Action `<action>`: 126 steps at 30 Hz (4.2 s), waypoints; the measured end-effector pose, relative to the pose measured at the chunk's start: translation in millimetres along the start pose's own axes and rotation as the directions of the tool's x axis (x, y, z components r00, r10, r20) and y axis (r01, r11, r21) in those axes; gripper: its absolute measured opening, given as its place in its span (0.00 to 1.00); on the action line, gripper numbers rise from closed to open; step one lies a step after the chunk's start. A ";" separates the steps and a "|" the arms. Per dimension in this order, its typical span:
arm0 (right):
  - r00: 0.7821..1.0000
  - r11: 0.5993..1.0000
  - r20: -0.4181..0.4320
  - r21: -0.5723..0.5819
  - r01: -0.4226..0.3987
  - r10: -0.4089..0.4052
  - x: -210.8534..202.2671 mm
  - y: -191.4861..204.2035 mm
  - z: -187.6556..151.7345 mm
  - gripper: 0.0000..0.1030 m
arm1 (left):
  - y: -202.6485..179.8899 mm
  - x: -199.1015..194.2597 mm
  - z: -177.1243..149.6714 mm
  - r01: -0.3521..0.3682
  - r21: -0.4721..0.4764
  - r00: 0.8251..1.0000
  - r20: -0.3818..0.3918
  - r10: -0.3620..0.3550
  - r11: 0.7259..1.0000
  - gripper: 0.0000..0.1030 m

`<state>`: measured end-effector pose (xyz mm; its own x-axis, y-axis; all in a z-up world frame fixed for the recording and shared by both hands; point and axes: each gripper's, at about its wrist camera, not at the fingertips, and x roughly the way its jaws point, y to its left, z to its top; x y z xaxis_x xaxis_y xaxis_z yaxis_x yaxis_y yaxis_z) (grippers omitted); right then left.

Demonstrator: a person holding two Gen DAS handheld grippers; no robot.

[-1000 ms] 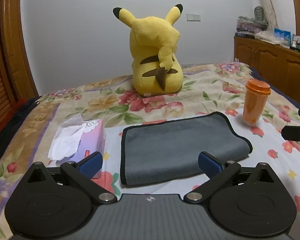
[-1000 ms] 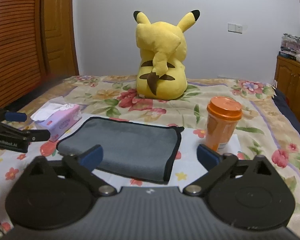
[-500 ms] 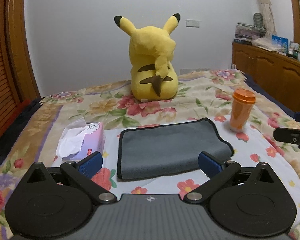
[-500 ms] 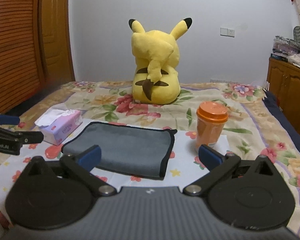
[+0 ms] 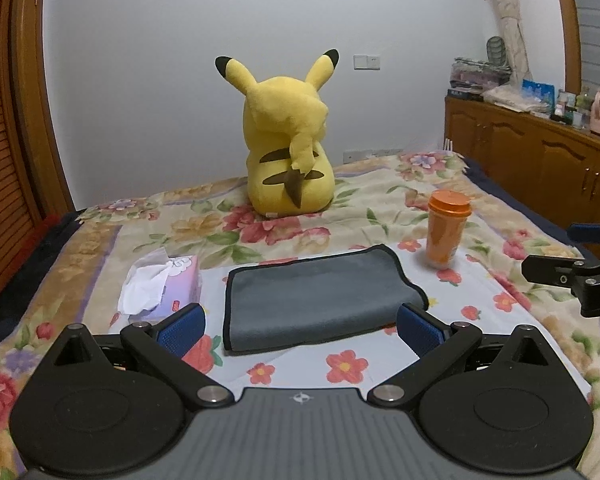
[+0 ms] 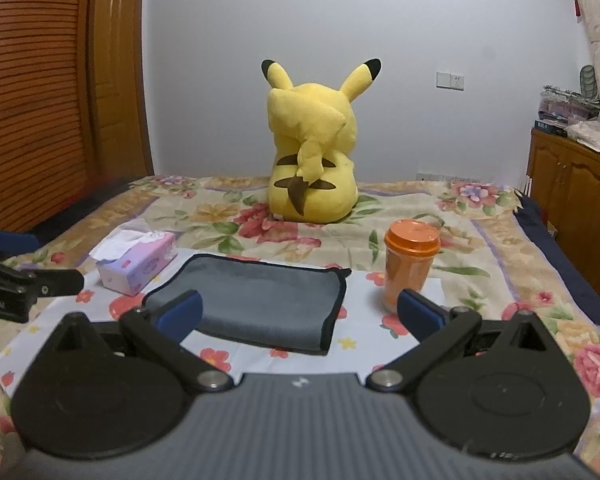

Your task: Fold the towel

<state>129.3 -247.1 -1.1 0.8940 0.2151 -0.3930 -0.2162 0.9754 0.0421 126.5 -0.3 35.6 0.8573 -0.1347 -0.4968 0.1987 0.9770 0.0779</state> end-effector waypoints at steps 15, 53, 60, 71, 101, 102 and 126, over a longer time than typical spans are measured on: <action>1.000 1.000 0.002 0.003 -0.002 0.002 -26.0 2.6 -16.4 1.00 | -8.3 -25.4 -27.8 0.014 -0.029 1.000 -0.012 -0.014 0.999 1.00; 0.999 0.999 -0.049 0.050 0.002 0.000 -47.0 11.7 -70.3 1.00 | -26.2 -41.7 -88.4 0.000 -0.103 0.996 -0.084 -0.009 0.995 1.00; 0.999 0.998 -0.046 0.051 0.022 -0.019 -44.1 7.5 -76.9 1.00 | -26.9 -42.6 -93.5 0.008 -0.108 0.997 -0.073 -0.016 0.994 1.00; 0.999 1.000 -0.043 0.021 0.021 -0.020 -46.3 11.4 -83.0 1.00 | -28.1 -58.1 -94.7 -0.024 -0.092 1.000 -0.008 0.023 0.995 1.00; 0.994 0.995 0.082 0.084 0.063 -0.070 -67.9 -1.3 -81.4 1.00 | -27.3 -76.3 -92.1 -0.088 -0.085 0.989 0.113 0.097 0.993 1.00; 0.993 0.994 0.095 0.085 0.062 -0.070 -69.7 -1.4 -80.8 1.00 | -27.5 -76.8 -92.1 -0.090 -0.083 0.988 0.117 0.099 0.992 1.00; 0.983 0.994 0.164 0.078 0.070 -0.082 -79.6 -3.3 -78.9 1.00 | -29.2 -84.0 -88.8 -0.117 -0.082 0.974 0.185 0.130 0.990 1.00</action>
<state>27.9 -271.1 -42.4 0.9609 0.1395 -0.2393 -0.1220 0.9887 0.0865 6.5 -2.8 -1.7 0.9488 -0.0349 -0.3139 0.0579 0.9962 0.0645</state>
